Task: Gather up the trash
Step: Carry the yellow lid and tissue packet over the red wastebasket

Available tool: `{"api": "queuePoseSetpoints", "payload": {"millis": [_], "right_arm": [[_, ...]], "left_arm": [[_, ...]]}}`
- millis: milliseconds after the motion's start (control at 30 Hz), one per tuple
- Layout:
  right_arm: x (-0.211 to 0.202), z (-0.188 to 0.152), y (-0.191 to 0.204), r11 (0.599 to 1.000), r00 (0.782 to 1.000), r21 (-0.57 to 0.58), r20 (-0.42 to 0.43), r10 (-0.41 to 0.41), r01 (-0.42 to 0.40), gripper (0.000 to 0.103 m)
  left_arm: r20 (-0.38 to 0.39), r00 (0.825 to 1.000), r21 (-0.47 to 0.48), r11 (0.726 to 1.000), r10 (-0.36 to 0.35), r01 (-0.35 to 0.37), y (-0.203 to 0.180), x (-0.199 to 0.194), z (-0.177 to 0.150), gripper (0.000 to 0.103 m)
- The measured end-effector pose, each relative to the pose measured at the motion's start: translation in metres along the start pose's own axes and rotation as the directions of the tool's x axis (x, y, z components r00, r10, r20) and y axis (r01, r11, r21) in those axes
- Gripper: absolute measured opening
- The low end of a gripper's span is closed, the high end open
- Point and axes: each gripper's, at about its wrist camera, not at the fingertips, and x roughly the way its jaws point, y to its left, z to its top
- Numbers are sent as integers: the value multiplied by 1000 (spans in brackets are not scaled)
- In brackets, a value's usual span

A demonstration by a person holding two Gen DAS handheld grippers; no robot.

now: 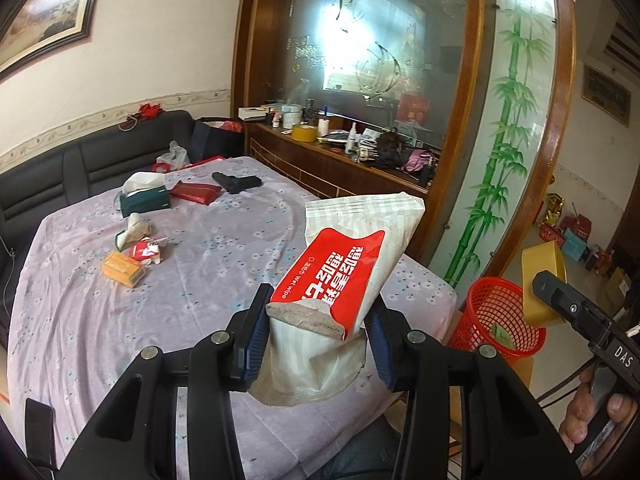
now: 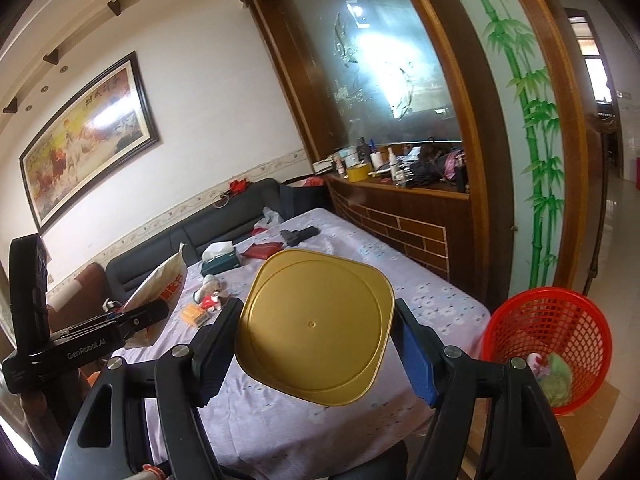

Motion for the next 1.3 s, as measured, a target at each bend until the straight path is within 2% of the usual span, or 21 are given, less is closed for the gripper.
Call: {"api": "queuePoseSetpoints", "payload": {"millis": [467, 1300], "right_arm": [[-24, 4, -27, 995, 995, 41, 44, -93, 91, 77], [-41, 15, -71, 973, 974, 79, 52, -219, 215, 77]], "left_arm": [[0, 999, 72, 996, -51, 51, -35, 11, 9, 43], [-44, 989, 145, 978, -143, 148, -80, 44, 16, 43]]}}
